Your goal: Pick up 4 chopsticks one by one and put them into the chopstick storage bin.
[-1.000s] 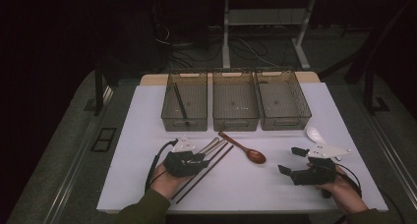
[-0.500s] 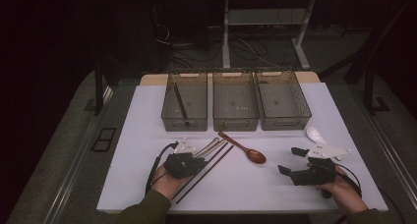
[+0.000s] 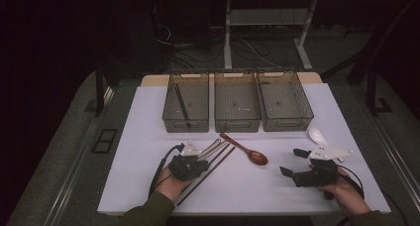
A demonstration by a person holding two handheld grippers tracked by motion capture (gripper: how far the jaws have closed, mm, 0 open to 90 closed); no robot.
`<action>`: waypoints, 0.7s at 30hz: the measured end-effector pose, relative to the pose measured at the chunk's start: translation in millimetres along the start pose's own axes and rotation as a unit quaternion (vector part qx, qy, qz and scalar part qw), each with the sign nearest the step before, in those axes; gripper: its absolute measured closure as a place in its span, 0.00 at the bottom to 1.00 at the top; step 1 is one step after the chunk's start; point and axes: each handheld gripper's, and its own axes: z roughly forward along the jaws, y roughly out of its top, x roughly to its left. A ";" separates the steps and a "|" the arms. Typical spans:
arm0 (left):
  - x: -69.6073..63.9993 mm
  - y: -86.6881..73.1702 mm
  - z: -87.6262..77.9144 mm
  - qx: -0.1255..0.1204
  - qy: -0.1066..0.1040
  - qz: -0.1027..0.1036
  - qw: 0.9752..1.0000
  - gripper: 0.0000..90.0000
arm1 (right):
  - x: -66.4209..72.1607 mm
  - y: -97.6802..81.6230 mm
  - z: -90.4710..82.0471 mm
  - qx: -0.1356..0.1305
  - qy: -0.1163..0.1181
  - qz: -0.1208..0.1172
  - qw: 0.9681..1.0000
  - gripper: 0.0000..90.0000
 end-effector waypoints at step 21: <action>-3.5 3.2 0.0 0.001 0.014 -0.019 1.000 0.94 | 0.4 0.4 -0.4 0.000 0.001 0.000 1.000 0.17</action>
